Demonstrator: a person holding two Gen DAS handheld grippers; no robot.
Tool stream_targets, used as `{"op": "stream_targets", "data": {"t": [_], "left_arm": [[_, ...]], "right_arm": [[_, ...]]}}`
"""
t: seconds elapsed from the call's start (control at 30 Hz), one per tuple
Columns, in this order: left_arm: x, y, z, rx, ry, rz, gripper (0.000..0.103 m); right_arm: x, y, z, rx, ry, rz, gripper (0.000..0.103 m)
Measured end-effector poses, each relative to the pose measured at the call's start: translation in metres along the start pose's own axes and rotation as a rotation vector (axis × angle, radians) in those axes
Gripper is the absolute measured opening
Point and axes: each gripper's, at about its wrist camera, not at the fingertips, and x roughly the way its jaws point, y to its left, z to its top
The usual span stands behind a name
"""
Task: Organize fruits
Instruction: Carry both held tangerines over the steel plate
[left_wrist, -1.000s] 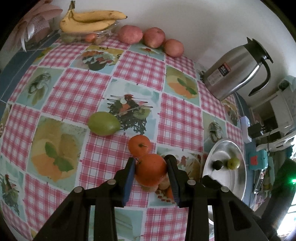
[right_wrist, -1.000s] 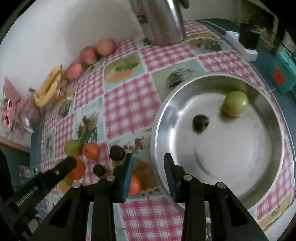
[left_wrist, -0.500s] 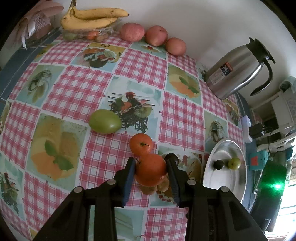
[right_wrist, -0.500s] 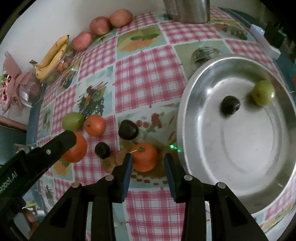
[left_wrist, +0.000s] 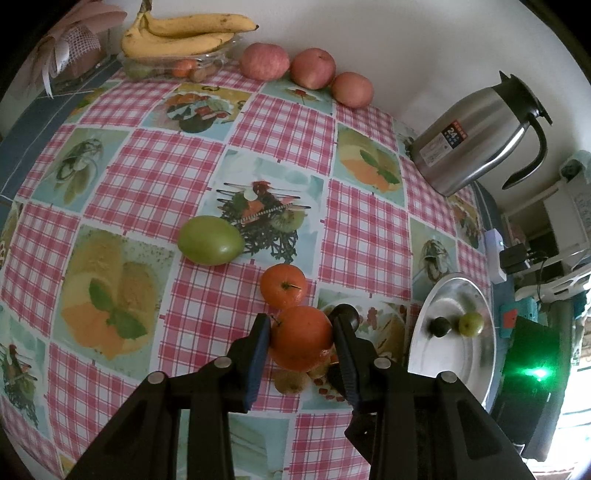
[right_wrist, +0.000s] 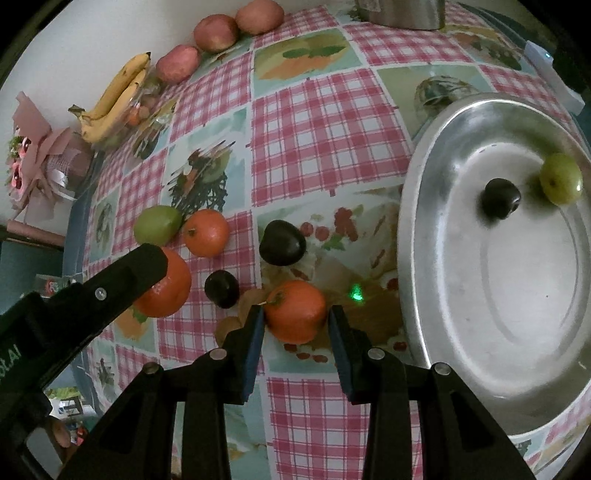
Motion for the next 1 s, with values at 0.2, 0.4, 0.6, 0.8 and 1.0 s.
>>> {"op": "stream_targets", "data": {"t": [0.2,0.4,0.6,0.8,1.0], "left_arm": [[0.0,0.0,0.0,0.001,-0.001,-0.001,0.038],[-0.002,0.001,0.001,-0.003,-0.009,-0.007,0.038],[-0.006,-0.001,0.001,0.001,-0.021,-0.016,0.038],[-0.007,-0.018,-0.002,0.052,-0.028,-0.022,0.038],[-0.003,-0.047,-0.012,0.128,-0.016,-0.058,0.038]], "right_arm": [[-0.003,0.001,-0.001,-0.004,-0.008,-0.009,0.036],[-0.022,-0.005,0.0,0.021,-0.071,0.015,0.036],[-0.045,-0.018,0.002,0.07,-0.153,0.033,0.036],[-0.067,-0.048,0.003,0.161,-0.225,-0.042,0.036],[-0.079,-0.086,0.002,0.278,-0.254,-0.118,0.036]]}}
